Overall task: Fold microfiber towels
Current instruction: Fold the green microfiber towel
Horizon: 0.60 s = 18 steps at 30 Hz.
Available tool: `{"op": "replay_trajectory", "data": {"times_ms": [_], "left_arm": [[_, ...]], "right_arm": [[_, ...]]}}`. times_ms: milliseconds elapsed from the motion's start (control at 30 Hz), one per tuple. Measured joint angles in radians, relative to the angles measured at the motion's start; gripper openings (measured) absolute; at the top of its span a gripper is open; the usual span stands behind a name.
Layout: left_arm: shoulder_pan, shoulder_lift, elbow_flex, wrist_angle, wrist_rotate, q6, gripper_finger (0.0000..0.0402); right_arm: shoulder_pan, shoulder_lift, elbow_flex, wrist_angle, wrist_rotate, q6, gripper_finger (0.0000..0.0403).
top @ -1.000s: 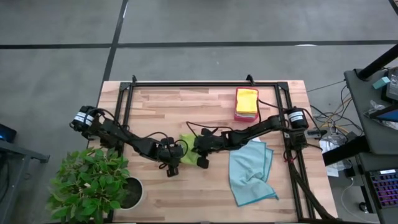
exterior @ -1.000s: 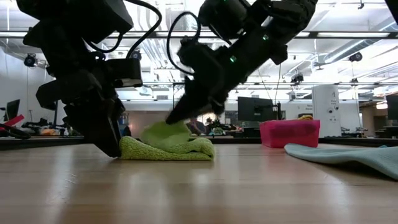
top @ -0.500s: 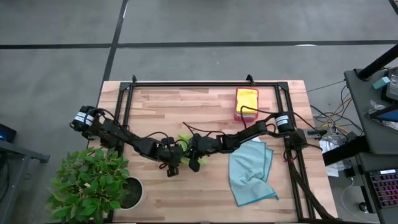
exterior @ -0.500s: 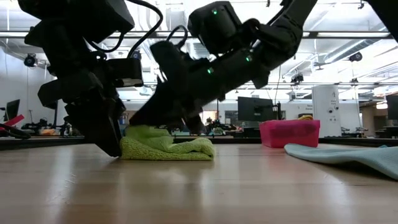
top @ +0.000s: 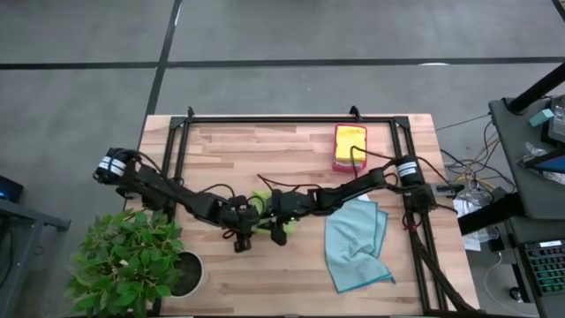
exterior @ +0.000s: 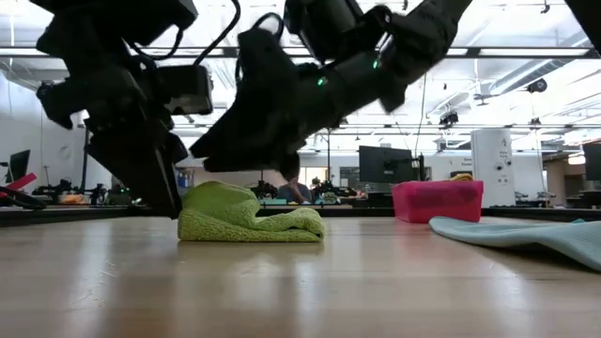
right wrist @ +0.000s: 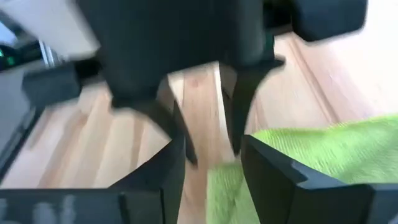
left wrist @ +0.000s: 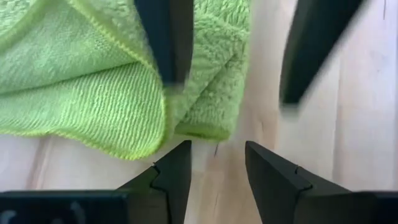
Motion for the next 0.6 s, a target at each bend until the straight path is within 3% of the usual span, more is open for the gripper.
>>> {"op": "replay_trajectory", "data": {"times_ms": [167,333,500,600], "left_arm": [[-0.008,-0.039,0.002,0.003,0.016,-0.006,0.0134],[-0.027,-0.060,0.020,0.007,0.018,-0.006,0.0134],[-0.027,-0.075,0.030,0.003,0.014,-0.006,0.0134],[-0.020,-0.084,0.042,0.009,-0.066,0.003,0.0134]], "right_arm": [[0.006,-0.100,0.000,-0.192,0.027,-0.074,0.0135],[0.050,-0.172,-0.036,-0.363,0.152,-0.141,0.0110],[0.101,-0.218,-0.100,-0.382,0.202,-0.151,0.0100],[0.122,-0.222,-0.138,-0.365,0.215,-0.144,0.0100]]}}
